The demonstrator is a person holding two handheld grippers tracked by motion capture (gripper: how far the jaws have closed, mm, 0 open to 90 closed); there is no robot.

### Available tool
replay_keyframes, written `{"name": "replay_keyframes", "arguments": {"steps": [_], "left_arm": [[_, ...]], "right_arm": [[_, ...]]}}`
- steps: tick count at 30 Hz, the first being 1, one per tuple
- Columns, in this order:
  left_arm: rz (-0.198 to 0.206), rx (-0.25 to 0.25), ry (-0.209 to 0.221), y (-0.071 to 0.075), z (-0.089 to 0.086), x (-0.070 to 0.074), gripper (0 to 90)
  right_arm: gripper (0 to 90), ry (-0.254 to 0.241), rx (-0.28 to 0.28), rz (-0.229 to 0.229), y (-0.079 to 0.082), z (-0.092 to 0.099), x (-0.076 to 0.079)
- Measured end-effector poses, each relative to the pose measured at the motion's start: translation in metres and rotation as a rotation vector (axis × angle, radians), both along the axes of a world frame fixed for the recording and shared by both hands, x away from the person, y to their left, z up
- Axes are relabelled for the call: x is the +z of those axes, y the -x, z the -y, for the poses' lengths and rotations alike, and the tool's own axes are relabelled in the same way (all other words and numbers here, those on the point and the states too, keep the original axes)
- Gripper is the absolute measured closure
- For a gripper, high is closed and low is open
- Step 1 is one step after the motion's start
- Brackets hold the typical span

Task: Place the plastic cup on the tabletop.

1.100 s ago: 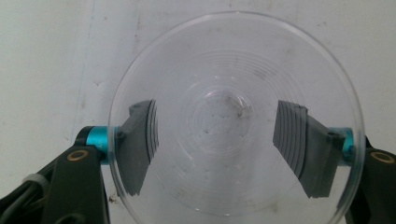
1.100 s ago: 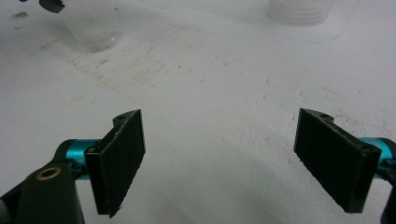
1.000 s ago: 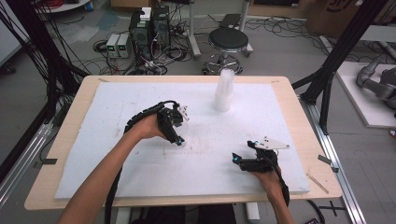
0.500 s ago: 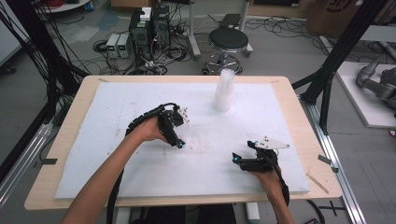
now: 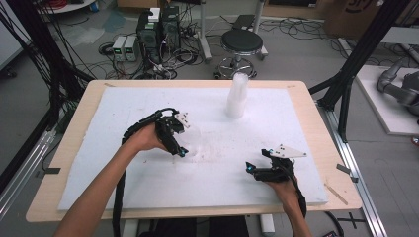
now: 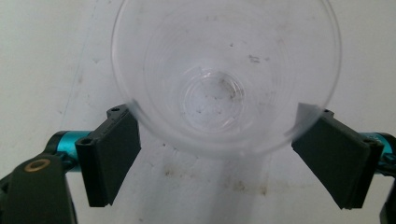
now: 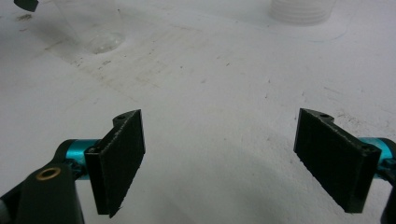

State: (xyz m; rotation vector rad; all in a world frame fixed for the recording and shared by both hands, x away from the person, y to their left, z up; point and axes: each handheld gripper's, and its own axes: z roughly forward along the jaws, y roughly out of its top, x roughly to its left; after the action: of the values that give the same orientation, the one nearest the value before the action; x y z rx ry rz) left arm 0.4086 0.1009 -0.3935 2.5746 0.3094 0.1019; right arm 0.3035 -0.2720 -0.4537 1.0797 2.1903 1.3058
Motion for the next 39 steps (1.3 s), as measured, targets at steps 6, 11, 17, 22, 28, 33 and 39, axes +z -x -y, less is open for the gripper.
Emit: {"name": "replay_keyframes", "arguments": {"steps": [6, 11, 17, 22, 28, 33, 39], "left_arm": [[0.008, 0.051, 0.038, 0.012, -0.027, -0.008, 15.5], [0.027, 0.151, 0.112, 0.028, -0.054, -0.014, 15.5], [0.08, 0.287, 0.303, 0.06, -0.084, -0.021, 15.4], [0.182, 0.366, 0.412, 0.089, -0.101, -0.034, 15.3], [0.251, 0.51, 0.563, 0.116, -0.122, -0.051, 15.1], [0.298, 0.578, 0.609, 0.125, -0.133, -0.062, 15.1], [0.334, 0.584, 0.615, 0.128, -0.134, -0.064, 15.0]], "right_arm": [[16.1, -0.006, -0.002, -0.001, 0.0, 0.0, 0.0], [16.1, -0.005, 0.001, 0.007, 0.001, 0.0, 0.0], [16.1, -0.011, -0.002, 0.015, 0.002, 0.001, 0.0], [16.1, -0.012, -0.005, 0.01, 0.002, 0.0, 0.0], [16.1, -0.011, -0.007, 0.015, 0.002, 0.001, 0.0], [16.1, -0.017, -0.011, 0.027, 0.003, 0.001, 0.0], [16.1, -0.021, -0.017, 0.038, 0.004, 0.002, 0.0]]}}
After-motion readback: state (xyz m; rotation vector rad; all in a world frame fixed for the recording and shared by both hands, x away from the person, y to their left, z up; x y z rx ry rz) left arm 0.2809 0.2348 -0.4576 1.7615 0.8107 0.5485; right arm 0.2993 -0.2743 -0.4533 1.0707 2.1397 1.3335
